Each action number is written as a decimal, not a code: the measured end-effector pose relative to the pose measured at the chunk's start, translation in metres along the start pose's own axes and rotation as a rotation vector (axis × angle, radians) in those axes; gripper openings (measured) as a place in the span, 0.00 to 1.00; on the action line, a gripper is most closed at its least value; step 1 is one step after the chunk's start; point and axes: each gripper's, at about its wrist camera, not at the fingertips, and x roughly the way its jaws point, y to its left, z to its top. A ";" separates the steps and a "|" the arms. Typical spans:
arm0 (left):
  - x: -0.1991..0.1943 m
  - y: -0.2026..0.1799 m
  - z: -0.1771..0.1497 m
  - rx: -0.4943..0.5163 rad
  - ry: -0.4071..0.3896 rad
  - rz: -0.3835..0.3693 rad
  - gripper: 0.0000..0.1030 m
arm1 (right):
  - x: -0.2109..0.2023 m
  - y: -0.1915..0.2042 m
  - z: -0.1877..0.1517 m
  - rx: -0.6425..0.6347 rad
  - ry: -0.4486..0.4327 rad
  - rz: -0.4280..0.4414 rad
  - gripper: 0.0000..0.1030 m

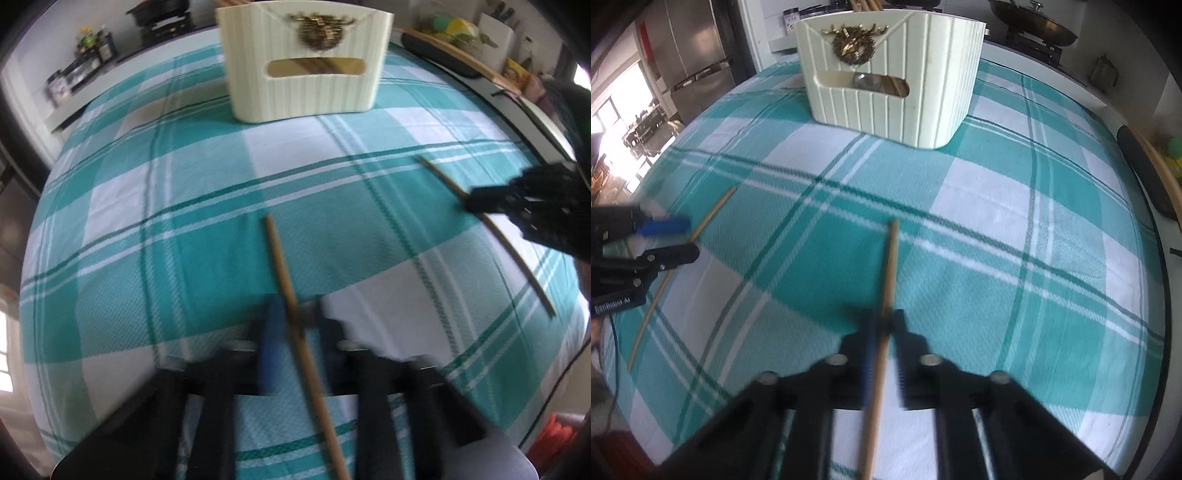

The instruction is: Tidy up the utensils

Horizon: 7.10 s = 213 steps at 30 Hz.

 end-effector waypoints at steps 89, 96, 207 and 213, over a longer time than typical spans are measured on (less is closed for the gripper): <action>-0.201 -0.013 0.005 -0.295 -0.646 0.200 1.00 | -0.198 -0.007 -0.037 0.215 -0.625 -0.135 0.84; -0.208 -0.032 -0.018 -0.272 -0.597 0.417 1.00 | -0.213 0.025 -0.061 0.213 -0.634 -0.179 0.92; -0.222 -0.053 -0.042 -0.256 -0.479 0.313 1.00 | -0.247 0.094 -0.062 0.150 -0.544 -0.217 1.00; -0.222 -0.054 -0.042 -0.257 -0.479 0.314 1.00 | -0.248 0.094 -0.062 0.149 -0.543 -0.216 1.00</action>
